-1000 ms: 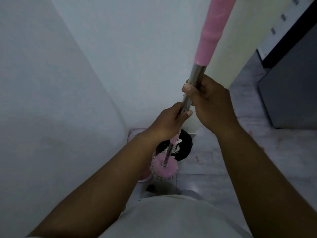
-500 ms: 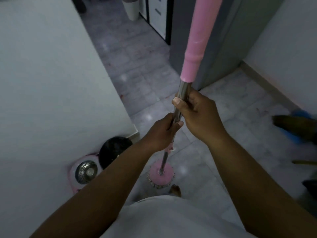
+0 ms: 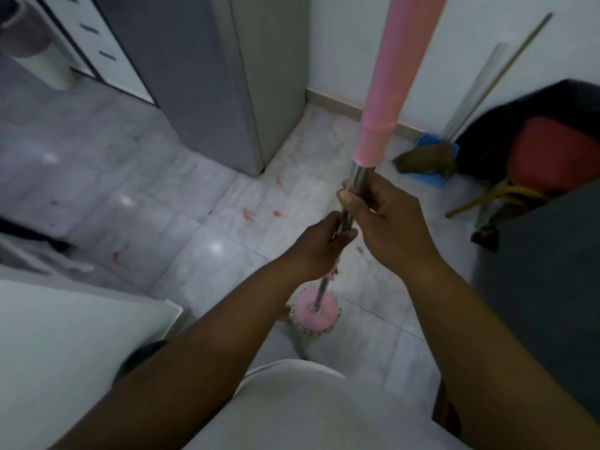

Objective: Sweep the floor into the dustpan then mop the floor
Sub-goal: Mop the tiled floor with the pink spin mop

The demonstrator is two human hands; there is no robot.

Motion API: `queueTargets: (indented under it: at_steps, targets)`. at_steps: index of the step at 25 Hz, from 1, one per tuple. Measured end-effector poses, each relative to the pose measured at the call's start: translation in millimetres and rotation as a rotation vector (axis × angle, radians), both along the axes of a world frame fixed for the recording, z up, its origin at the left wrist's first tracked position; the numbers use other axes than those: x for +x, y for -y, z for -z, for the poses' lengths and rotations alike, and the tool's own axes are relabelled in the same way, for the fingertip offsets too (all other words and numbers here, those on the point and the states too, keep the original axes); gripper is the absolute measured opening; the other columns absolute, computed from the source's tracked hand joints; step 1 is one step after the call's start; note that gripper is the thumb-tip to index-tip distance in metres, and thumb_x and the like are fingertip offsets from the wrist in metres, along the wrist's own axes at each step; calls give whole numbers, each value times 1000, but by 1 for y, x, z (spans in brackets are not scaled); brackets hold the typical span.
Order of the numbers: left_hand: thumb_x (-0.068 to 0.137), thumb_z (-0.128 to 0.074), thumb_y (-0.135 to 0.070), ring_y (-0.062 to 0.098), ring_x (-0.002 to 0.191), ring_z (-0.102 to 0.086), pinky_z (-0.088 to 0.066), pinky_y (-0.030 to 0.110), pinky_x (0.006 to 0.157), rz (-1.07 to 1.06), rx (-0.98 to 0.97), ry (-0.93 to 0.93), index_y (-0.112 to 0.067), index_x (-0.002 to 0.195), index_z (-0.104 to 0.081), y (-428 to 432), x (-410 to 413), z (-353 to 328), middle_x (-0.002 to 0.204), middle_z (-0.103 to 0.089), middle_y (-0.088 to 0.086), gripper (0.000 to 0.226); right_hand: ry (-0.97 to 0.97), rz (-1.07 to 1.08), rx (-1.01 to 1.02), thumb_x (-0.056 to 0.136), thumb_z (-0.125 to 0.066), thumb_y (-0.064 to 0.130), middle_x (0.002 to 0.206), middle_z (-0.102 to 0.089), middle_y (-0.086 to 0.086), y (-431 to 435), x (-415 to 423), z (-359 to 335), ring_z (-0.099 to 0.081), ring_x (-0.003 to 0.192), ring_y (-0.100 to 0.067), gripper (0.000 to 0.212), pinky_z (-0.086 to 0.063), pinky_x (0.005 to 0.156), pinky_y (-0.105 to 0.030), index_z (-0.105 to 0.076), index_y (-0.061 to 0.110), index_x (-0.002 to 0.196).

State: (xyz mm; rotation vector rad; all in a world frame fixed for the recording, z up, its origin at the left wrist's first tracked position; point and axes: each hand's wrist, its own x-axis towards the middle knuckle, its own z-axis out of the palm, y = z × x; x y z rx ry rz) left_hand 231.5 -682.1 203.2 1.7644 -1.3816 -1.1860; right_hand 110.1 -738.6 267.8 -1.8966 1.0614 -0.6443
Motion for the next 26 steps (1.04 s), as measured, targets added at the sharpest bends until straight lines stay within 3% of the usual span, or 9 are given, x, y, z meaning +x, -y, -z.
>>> queueTargets:
  at_steps: [3, 6, 8, 13, 17, 20, 23, 26]
  targets:
    - [103, -40, -36, 26, 100, -63, -55, 43, 86, 121, -4, -16, -14, 134, -44, 50, -6, 3, 119, -61, 8, 37, 18, 122, 12, 92, -58, 40, 94, -67, 21, 35, -13, -2, -61, 92, 11, 13, -42, 74, 0, -62, 36, 104]
    - [103, -41, -37, 21, 93, -61, -56, 34, 78, 222, -15, -34, -14, 131, -44, 99, -8, -2, 111, -59, 5, 37, 11, 206, 30, 92, -58, 38, 100, -70, 16, 72, -18, -10, -64, 95, 0, 13, -50, 83, -19, -63, 35, 104]
    - [103, -41, -38, 26, 97, -65, -57, 38, 80, 262, -16, -28, -16, 129, -46, 125, -8, -4, 116, -63, 10, 34, -4, 260, 56, 92, -56, 42, 99, -70, 15, 91, -20, -16, -65, 94, -1, 15, -54, 86, -30, -64, 34, 102]
    - [103, -42, -39, 24, 96, -64, -56, 42, 83, 338, -8, -35, -18, 123, -48, 192, -10, -7, 111, -64, 9, 30, 11, 318, 64, 87, -50, 55, 97, -71, 11, 145, -26, -22, -66, 93, -4, 34, -55, 89, -40, -66, 27, 100]
    - [103, -43, -36, 22, 96, -63, -55, 42, 86, 342, 3, -14, -16, 123, -49, 245, -22, 2, 111, -64, 8, 29, -22, 317, 93, 89, -51, 51, 94, -71, 10, 199, -38, -18, -66, 90, -7, 29, -55, 87, -43, -65, 27, 98]
    - [103, -44, -38, 25, 95, -63, -55, 43, 83, 294, 21, 31, -15, 120, -49, 293, -35, 15, 108, -64, 9, 29, 7, 298, 64, 90, -57, 44, 88, -68, 11, 253, -50, -14, -65, 85, -3, 12, -56, 83, -38, -62, 33, 92]
    - [102, -43, -39, 26, 98, -64, -55, 27, 69, 190, 88, 28, -17, 123, -47, 335, -51, 23, 115, -63, 12, 31, -6, 209, 8, 89, -63, 38, 84, -64, 17, 312, -59, -13, -63, 79, 1, 5, -54, 76, -27, -59, 37, 90]
    - [102, -43, -39, 27, 98, -66, -53, 18, 64, 102, 114, 0, -20, 124, -45, 372, -58, 30, 117, -63, 12, 29, -28, 115, 15, 89, -64, 35, 86, -64, 18, 361, -62, -9, -63, 81, 0, 12, -55, 79, -29, -62, 26, 98]
